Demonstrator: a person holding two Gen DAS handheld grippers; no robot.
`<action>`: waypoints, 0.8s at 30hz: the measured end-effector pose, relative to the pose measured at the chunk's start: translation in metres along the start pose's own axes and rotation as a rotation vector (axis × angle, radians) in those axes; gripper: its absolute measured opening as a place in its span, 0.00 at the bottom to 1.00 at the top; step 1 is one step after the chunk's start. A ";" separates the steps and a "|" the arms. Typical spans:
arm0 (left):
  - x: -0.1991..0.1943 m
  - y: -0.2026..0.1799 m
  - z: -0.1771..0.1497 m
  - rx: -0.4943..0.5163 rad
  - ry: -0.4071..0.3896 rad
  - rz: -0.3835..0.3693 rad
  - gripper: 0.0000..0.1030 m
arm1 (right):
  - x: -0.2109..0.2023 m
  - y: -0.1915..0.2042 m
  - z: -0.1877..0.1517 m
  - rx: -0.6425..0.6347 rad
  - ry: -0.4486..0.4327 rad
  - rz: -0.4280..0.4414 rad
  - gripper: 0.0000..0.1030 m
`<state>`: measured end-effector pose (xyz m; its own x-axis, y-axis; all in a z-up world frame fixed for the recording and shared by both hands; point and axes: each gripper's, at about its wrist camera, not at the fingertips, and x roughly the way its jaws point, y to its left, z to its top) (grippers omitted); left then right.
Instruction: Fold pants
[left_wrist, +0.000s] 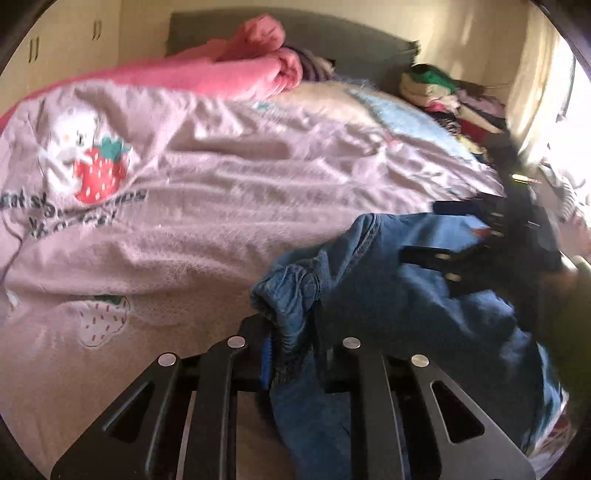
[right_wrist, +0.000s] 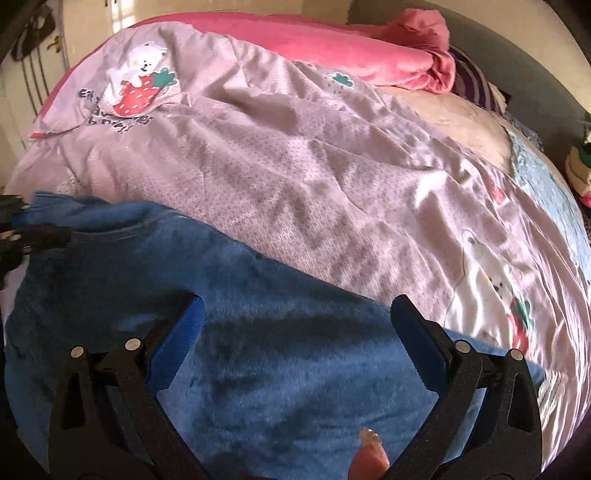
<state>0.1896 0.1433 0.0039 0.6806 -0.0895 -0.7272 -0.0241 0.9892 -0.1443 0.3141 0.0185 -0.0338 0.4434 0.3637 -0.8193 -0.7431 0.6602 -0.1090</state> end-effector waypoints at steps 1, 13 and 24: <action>-0.005 -0.002 -0.001 0.005 -0.008 -0.015 0.15 | 0.001 0.001 0.001 -0.024 -0.001 0.003 0.92; -0.027 -0.007 -0.018 0.037 -0.033 -0.042 0.14 | -0.012 0.034 -0.007 -0.173 -0.044 0.109 0.14; -0.059 -0.014 -0.037 0.052 -0.083 -0.055 0.14 | -0.117 0.044 -0.060 -0.050 -0.206 0.157 0.06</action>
<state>0.1225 0.1302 0.0241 0.7381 -0.1366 -0.6607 0.0519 0.9879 -0.1463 0.1996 -0.0342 0.0237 0.4091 0.5888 -0.6971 -0.8327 0.5533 -0.0214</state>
